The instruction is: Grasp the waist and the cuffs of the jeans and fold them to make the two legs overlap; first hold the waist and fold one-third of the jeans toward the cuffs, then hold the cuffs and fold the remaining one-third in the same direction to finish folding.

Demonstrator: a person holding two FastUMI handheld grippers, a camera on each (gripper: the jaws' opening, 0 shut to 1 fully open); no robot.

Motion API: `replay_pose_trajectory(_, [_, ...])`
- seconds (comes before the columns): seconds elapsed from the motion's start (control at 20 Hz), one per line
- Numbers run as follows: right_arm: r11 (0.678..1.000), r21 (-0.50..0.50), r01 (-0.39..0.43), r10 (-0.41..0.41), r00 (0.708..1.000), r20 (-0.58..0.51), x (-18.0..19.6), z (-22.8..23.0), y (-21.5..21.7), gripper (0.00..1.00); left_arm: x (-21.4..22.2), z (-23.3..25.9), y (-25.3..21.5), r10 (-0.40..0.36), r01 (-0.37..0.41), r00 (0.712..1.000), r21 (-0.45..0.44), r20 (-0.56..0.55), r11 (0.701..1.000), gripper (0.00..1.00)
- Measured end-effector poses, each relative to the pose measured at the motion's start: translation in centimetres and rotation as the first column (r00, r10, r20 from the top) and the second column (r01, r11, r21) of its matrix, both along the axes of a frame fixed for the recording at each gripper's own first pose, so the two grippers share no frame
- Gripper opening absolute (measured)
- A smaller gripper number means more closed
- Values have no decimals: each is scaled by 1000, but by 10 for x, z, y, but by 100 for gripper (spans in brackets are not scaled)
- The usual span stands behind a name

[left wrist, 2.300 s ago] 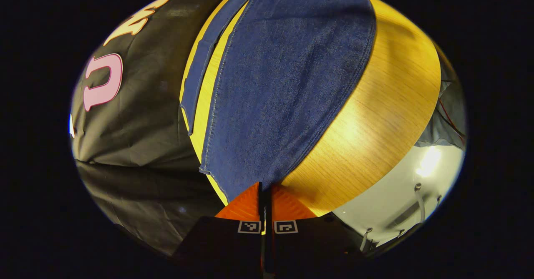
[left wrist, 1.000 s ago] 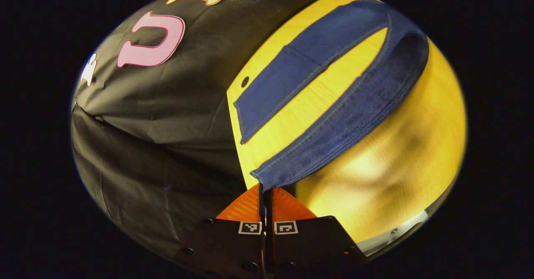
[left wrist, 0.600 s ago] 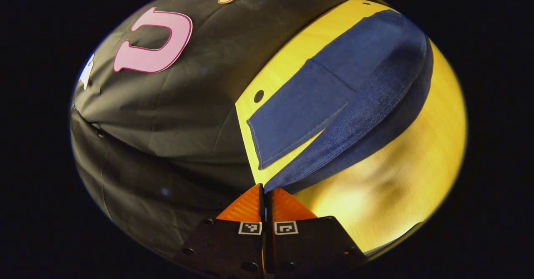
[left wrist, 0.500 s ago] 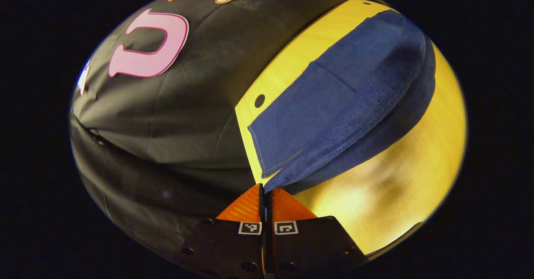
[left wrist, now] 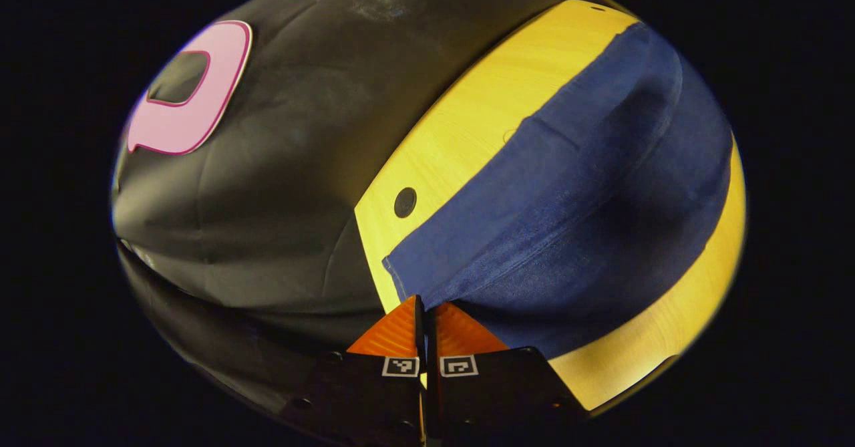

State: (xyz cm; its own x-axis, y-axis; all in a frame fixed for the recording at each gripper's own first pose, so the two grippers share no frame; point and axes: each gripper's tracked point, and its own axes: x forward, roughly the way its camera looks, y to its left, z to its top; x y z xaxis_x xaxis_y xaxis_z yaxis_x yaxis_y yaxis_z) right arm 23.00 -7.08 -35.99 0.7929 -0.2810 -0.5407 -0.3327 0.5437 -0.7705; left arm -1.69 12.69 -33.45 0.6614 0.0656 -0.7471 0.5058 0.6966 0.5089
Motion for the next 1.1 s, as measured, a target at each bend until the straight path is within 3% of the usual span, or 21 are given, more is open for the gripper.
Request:
replay_pose_trajectory(0.3, [993,-17,117,-118,993,-30,32,-49,-8,9,-6,-2,-5,-1,-6,997,-89,-71,996,0])
replay_pose_trajectory(0.35, [986,-46,161,-161,987,2,33,-43,-17,32,-4,8,-5,11,-15,999,-101,-38,995,0])
replay_pose_trajectory(0.5, [953,-58,298,-292,952,93,20,-9,-37,100,12,64,0,107,-69,982,-228,158,971,93])
replay_pose_trajectory(0.55, [944,-37,327,-321,941,110,13,-1,-44,100,4,69,-9,132,-79,975,-272,181,959,100])
replay_pose_trajectory(0.6, [937,-8,349,-345,931,120,6,5,-47,100,-4,88,-3,155,-97,970,-288,187,953,94])
replay_pose_trajectory(0.7, [920,56,389,-393,913,112,-8,7,-57,99,-9,98,-8,209,-138,960,-338,184,931,94])
replay_pose_trajectory(0.8, [889,146,434,-446,892,71,-28,-3,-69,99,-26,107,-15,269,-182,950,-418,159,890,95])
replay_pose_trajectory(0.95, [817,308,488,-509,861,-13,-52,-26,-87,99,-60,139,-25,355,-242,920,-475,164,846,95])
replay_pose_trajectory(1.1, [722,425,545,-562,821,-97,-73,-44,-107,99,-99,160,-44,397,-266,904,-518,159,813,95])
